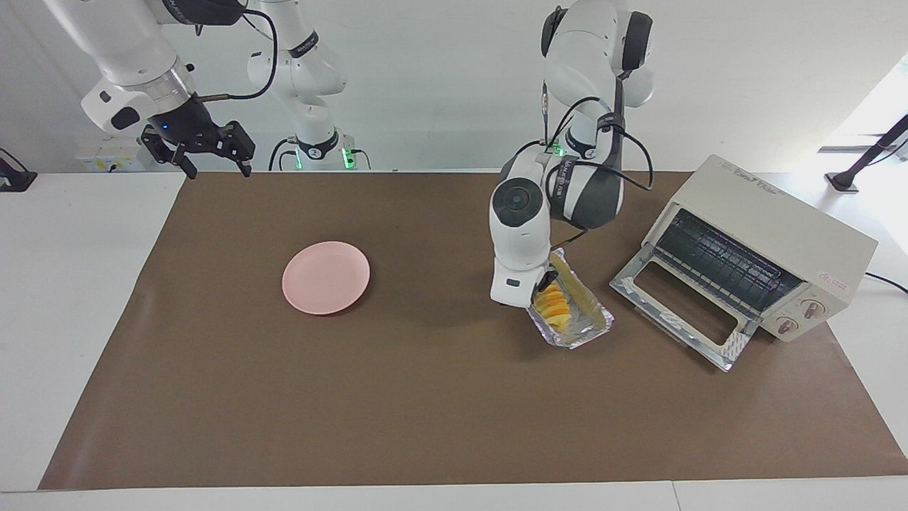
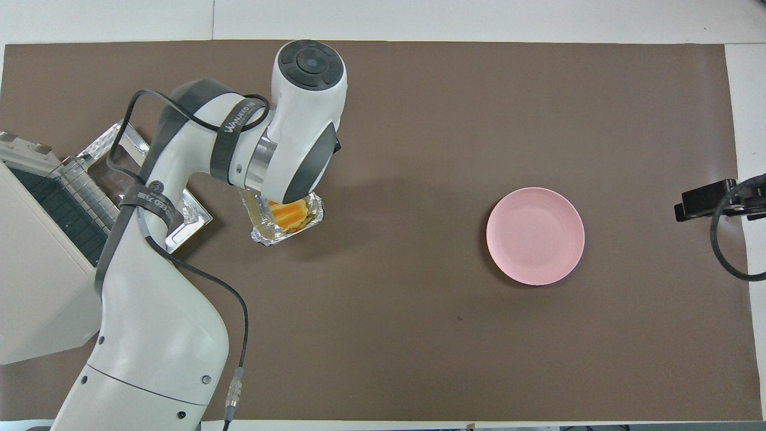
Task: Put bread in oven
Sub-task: 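Carry the foil tray into the oven with the left gripper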
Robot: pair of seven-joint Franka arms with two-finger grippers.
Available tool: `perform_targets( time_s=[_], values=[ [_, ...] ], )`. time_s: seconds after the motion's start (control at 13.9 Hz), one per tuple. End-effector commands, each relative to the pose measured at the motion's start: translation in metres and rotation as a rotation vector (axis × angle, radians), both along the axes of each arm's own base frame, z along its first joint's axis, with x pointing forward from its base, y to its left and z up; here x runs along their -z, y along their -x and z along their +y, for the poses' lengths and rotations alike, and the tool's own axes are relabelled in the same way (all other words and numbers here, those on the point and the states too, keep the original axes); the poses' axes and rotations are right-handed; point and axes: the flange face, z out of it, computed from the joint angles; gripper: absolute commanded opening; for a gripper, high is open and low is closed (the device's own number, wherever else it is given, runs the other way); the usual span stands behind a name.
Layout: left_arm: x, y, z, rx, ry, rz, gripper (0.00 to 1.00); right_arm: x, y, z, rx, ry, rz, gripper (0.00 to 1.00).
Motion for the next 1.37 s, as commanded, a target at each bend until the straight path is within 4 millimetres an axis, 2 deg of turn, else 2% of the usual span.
perform_targets(
  time_s=[0.0,0.22,0.43,0.65,1.08,1.15,1.29],
  values=[
    [-0.016,-0.028,0.067,-0.147,0.018,0.005,0.00,0.002,0.001,0.001,0.011,-0.009,0.010,1.00],
    [-0.023,-0.049,0.141,-0.212,0.018,0.014,0.00,0.002,0.001,0.001,0.011,-0.009,0.010,1.00],
    [-0.017,-0.056,0.187,-0.230,0.019,0.048,0.00,0.002,0.001,0.001,0.011,-0.009,0.010,1.00],
    [-0.013,-0.051,0.235,-0.249,0.026,0.108,0.00,0.002,0.001,0.000,0.013,-0.009,0.010,1.00],
    [-0.018,-0.045,0.281,-0.212,0.043,0.142,0.00,0.002,0.001,0.001,0.011,-0.009,0.010,1.00],
    [-0.022,-0.046,0.294,-0.215,0.034,0.136,0.00,0.002,0.001,0.000,0.013,-0.009,0.010,1.00],
    [-0.025,-0.044,0.302,-0.208,0.034,0.141,0.00,0.002,0.001,0.001,0.011,-0.009,0.010,1.00]
  ],
)
